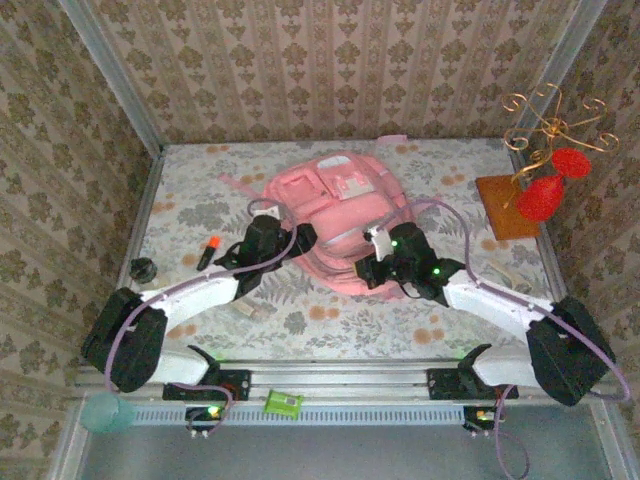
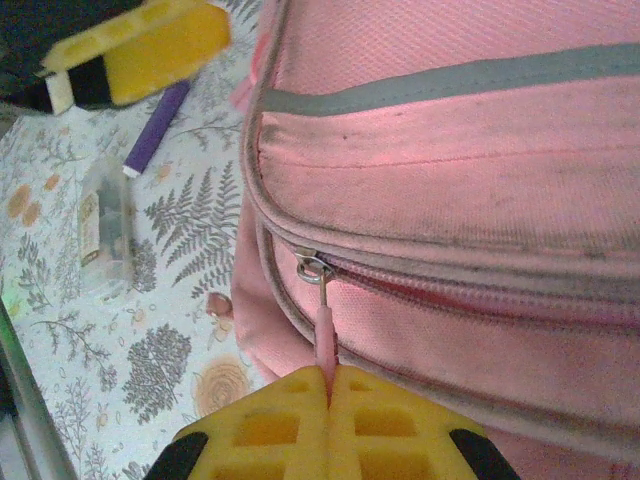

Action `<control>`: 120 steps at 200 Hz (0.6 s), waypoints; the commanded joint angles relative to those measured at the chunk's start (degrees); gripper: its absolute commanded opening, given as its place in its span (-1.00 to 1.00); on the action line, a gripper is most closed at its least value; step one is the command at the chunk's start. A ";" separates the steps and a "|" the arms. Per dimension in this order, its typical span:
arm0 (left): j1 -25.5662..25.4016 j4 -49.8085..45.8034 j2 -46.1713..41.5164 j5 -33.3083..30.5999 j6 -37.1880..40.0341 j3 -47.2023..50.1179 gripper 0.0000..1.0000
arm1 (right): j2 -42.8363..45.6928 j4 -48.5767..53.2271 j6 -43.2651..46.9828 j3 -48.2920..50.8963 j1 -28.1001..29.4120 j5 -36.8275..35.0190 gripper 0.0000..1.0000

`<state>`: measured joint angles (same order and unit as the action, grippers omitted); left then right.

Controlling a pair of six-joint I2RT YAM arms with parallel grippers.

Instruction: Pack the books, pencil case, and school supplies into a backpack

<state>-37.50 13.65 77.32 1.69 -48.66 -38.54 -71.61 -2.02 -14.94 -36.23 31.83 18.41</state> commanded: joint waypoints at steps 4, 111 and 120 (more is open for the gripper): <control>0.60 -9.44 0.43 3.50 8.32 -6.31 0.30 | 3.65 4.17 2.39 1.16 -3.93 1.00 -1.00; -2.48 -4.13 18.77 12.89 6.32 -16.07 -0.18 | 0.80 -3.87 -2.87 4.05 -0.11 1.20 -1.00; -3.02 -2.86 18.92 12.85 5.28 -15.41 -0.28 | 0.32 -4.74 -3.53 4.15 0.68 0.56 -1.00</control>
<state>-38.50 6.90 95.22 10.79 -41.54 -53.04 -70.19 -2.02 -15.94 -33.08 30.44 19.20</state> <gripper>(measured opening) 0.413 0.054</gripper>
